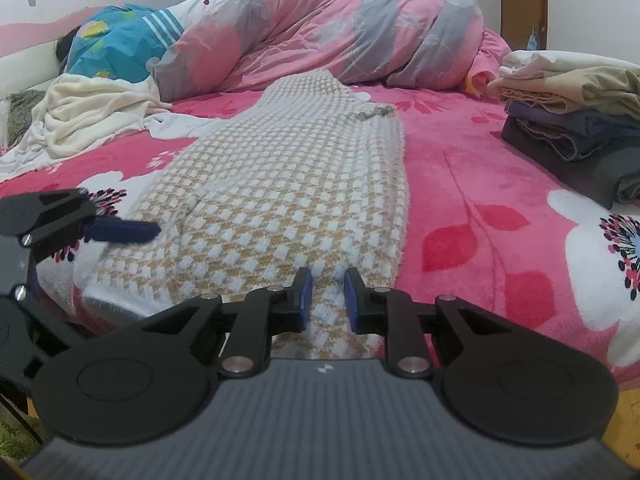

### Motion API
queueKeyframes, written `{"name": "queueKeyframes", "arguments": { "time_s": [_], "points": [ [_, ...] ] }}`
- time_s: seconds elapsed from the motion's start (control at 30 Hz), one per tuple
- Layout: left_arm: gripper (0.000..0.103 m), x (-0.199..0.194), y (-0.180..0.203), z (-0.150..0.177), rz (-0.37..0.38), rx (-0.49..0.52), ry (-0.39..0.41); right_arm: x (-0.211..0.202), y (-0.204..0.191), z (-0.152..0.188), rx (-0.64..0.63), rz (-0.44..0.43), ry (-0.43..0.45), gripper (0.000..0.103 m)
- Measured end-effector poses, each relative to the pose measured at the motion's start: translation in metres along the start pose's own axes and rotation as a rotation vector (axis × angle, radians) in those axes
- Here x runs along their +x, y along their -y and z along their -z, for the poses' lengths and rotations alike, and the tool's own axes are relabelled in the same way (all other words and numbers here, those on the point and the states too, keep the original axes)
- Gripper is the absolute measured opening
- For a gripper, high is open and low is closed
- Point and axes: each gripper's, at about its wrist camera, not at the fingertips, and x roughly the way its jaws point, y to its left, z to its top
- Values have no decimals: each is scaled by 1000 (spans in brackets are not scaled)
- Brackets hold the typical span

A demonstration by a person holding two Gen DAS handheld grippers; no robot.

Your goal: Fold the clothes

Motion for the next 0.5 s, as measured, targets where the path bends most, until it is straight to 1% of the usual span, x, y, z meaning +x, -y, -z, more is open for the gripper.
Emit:
{"name": "queueKeyframes", "arguments": {
  "time_s": [0.03, 0.07, 0.23, 0.33, 0.4, 0.5],
  "points": [
    [84, -3, 2, 1, -8, 19, -1, 0, 1, 0, 1, -3, 3, 18],
    [84, -7, 1, 1, -6, 16, -2, 0, 1, 1, 1, -6, 6, 18],
    [84, -32, -17, -6, 33, -81, 0, -1, 3, 2, -17, -15, 28, 18],
    [84, -45, -35, -12, 39, -165, 31, -8, 5, -6, -3, -19, 37, 18],
    [84, -51, -47, -16, 42, -220, 53, -16, 7, -16, 39, -33, 74, 18],
    [77, -40, -62, -22, 47, -283, 63, -24, 5, -29, 72, -95, 147, 18]
  ]
}}
